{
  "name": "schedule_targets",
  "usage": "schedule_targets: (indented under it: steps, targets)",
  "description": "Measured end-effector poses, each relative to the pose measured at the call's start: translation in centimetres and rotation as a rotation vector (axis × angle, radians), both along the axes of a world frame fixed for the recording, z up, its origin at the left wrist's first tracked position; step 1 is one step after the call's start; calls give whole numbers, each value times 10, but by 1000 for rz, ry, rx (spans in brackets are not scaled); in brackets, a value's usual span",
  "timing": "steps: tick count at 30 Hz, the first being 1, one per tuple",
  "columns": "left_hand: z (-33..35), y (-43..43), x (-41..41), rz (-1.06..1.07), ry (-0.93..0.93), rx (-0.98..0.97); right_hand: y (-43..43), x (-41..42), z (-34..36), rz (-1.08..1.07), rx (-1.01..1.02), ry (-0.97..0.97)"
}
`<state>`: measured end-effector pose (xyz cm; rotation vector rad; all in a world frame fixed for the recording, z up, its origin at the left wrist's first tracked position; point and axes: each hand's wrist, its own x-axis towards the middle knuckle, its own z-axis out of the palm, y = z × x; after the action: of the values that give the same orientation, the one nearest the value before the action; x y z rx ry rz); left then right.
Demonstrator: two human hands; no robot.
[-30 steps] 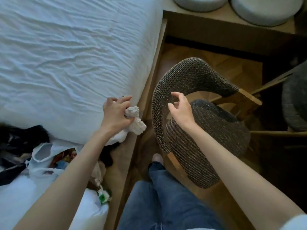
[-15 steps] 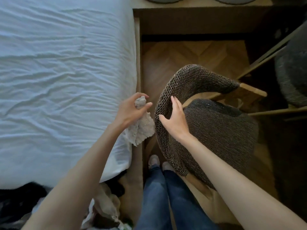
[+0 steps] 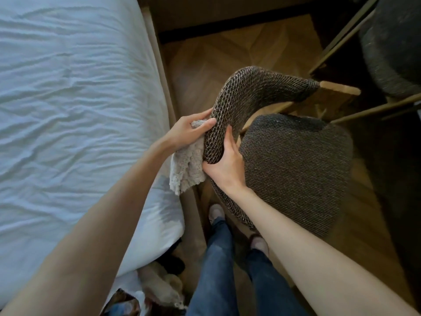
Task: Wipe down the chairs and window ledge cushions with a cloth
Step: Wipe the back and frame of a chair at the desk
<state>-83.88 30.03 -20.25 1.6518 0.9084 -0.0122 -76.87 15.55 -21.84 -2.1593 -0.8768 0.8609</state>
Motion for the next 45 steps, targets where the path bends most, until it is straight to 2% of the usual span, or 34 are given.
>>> schedule_targets:
  steps: [5,12,21,24,28,33,39,45]
  targets:
    - [7,-7,1,-77,-19,-38,-11,4,3,36,10,2]
    - [17,-68,-6,-179,-25,-111,-85,7,7,138,-20,23]
    - [12,-182,29,-114,1,-148,-199,53,15,233,-121,-120]
    - [12,-231,51,-121,20,-185,-247,72,20,188,-209,-176]
    - [10,-295,89,-173,-49,-196,-315,103,26,85,-303,-262]
    - [10,-354,123,-217,-7,-362,-378,128,26,-62,-446,-314]
    - [11,-315,146,-159,4,-191,-386,135,23,-122,-385,-248]
    - [19,-267,184,-383,85,-104,-374,123,27,-209,-372,-311]
